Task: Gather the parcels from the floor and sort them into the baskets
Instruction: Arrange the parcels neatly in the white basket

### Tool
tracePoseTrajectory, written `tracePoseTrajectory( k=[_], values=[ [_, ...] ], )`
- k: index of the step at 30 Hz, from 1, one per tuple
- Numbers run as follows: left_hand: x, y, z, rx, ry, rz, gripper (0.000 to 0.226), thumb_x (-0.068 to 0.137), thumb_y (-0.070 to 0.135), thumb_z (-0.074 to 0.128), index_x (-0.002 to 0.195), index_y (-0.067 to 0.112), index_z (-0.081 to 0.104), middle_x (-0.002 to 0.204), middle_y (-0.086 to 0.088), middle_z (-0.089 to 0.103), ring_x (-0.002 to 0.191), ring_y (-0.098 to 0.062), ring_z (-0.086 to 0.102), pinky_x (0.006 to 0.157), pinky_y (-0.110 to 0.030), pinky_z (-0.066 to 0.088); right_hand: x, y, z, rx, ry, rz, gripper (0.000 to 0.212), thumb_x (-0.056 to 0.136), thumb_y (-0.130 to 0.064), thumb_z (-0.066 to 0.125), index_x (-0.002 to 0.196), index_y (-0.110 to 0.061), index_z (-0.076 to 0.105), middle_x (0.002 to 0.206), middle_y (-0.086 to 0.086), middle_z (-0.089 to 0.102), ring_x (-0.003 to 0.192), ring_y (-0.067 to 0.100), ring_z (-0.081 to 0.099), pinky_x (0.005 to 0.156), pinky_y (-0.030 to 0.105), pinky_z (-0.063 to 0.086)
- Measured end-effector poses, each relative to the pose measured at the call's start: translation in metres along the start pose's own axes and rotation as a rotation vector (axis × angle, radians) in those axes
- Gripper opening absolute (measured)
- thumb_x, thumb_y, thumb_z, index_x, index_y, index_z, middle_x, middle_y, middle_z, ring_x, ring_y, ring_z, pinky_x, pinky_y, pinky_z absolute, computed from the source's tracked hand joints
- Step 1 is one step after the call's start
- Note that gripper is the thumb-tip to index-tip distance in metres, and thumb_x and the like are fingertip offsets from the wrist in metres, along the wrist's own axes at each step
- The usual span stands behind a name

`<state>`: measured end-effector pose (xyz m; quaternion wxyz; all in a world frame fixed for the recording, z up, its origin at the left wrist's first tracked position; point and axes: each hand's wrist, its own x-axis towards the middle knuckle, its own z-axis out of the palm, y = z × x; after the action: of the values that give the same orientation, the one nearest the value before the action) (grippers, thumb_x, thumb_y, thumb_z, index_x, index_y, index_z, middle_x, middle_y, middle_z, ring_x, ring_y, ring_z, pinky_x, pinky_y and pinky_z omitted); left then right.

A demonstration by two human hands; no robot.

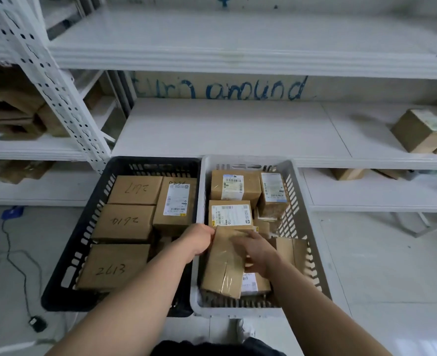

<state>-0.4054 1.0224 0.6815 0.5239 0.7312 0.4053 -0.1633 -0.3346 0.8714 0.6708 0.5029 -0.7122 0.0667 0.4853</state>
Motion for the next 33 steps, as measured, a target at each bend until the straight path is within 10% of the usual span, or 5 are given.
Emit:
tracePoseTrajectory(
  k=[7,12,19,24,33],
  values=[
    [-0.010,0.012,0.008,-0.066,-0.196,0.093,0.044,0.094,0.003,0.046,0.119,0.032,0.066,0.122,0.000,0.062,0.113,-0.023,0.057,0.092,-0.040,0.052,-0.011,-0.001,-0.015,0.125,0.127,0.032,0.075,0.055,-0.055,0.086,0.108,-0.012,0.057,0.106,0.012,0.068,0.093,0.030,0.068,0.081,0.047,0.058],
    [-0.010,0.016,0.012,-0.012,-0.147,0.153,0.046,0.096,0.001,0.040,0.134,0.022,0.055,0.134,0.001,0.056,0.118,-0.018,0.053,0.091,-0.026,0.045,-0.014,-0.003,-0.031,0.238,0.183,-0.033,0.084,0.043,-0.048,0.090,0.110,-0.010,0.058,0.106,0.015,0.069,0.095,0.034,0.069,0.080,0.056,0.056],
    [-0.002,0.008,-0.005,-0.209,-0.044,-0.096,0.040,0.099,0.040,0.044,0.126,0.012,0.052,0.106,-0.008,0.059,0.087,-0.024,0.056,0.081,-0.036,0.050,-0.027,-0.009,-0.046,0.534,-0.098,-0.180,0.041,0.081,-0.029,0.063,0.116,-0.008,0.060,0.108,0.016,0.062,0.104,0.032,0.058,0.095,0.050,0.047],
    [-0.001,0.021,-0.013,-0.504,0.038,-0.041,0.033,0.101,0.043,0.039,0.117,0.017,0.051,0.113,-0.011,0.064,0.101,-0.028,0.064,0.075,-0.040,0.056,-0.026,-0.011,-0.052,0.426,-0.097,-0.237,0.060,0.053,-0.008,0.056,0.113,-0.010,0.059,0.108,0.013,0.051,0.095,0.026,0.048,0.066,0.029,0.046],
    [-0.002,0.030,-0.009,-0.490,0.066,0.086,0.032,0.099,0.015,0.053,0.131,0.011,0.051,0.114,-0.005,0.058,0.107,-0.024,0.060,0.097,-0.043,0.051,-0.008,-0.004,-0.061,0.171,0.093,-0.266,0.076,0.071,0.011,0.033,0.134,-0.025,0.057,0.130,0.006,0.058,0.121,0.030,0.049,0.096,0.037,0.047]
  ],
)
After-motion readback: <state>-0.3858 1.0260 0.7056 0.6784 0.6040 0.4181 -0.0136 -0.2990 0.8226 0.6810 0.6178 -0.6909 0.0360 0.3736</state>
